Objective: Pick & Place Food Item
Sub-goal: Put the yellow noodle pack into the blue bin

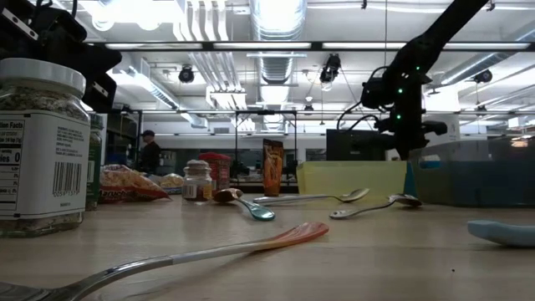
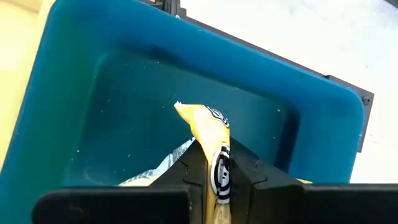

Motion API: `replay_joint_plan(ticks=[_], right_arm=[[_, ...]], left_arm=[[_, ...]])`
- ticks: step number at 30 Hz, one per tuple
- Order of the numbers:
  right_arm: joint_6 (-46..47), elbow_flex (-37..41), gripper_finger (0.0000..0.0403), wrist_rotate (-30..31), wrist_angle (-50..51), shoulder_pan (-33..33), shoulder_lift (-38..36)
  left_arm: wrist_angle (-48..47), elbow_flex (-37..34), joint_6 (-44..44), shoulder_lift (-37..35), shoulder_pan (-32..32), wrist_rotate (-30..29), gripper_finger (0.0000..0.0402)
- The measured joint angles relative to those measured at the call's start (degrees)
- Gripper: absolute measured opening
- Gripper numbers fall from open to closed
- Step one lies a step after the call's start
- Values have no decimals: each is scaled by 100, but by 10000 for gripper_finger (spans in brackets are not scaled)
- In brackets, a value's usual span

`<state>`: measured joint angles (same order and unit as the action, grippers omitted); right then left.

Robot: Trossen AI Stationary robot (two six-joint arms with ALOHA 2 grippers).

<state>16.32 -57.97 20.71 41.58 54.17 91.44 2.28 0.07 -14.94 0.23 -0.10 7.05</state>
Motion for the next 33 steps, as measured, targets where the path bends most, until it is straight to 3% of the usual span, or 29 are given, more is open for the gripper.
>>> replay_joint_plan(ticks=[17,33], right_arm=[[321,77,24,-317,-7,-28,-865],[296,89,27,-107,-21,5,-557]], left_arm=[[-1,1,0,0,0,0,1],[0,1,0,1,1,-2,1]])
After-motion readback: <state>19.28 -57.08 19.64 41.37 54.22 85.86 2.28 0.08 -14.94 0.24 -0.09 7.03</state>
